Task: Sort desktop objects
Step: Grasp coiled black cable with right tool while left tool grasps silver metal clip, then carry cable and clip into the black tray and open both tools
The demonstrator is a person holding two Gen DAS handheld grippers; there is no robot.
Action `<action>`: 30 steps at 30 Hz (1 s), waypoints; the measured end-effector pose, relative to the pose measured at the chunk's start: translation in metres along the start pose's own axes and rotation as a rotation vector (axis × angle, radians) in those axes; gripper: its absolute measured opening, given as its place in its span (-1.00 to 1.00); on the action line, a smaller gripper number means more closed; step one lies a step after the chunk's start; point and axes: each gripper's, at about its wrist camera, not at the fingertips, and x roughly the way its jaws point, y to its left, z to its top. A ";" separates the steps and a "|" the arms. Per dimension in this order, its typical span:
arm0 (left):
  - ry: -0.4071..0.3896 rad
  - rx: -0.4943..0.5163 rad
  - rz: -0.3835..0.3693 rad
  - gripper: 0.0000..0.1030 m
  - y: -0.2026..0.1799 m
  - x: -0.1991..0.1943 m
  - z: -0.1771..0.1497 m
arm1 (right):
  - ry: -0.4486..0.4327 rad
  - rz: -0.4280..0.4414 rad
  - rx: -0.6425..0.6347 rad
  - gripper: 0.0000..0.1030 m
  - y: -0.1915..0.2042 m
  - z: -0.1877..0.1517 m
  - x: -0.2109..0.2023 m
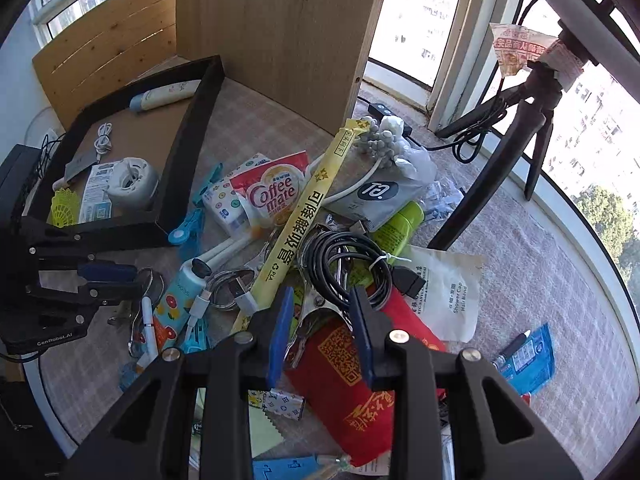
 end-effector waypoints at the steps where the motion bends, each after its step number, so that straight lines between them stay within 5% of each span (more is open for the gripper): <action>1: 0.003 0.002 0.000 -0.77 -0.001 0.000 0.000 | -0.002 -0.004 -0.006 -0.44 0.000 0.001 0.002; 9: 0.024 0.015 0.004 -0.77 -0.008 0.004 0.003 | 0.013 -0.019 -0.010 -0.45 -0.005 0.004 0.013; 13: 0.023 0.015 -0.007 -0.87 -0.013 0.004 0.002 | -0.018 0.009 0.042 -0.69 -0.013 0.002 0.008; 30: -0.106 -0.063 -0.082 -0.96 0.002 -0.050 0.002 | -0.261 0.141 0.274 -0.77 -0.036 -0.011 -0.079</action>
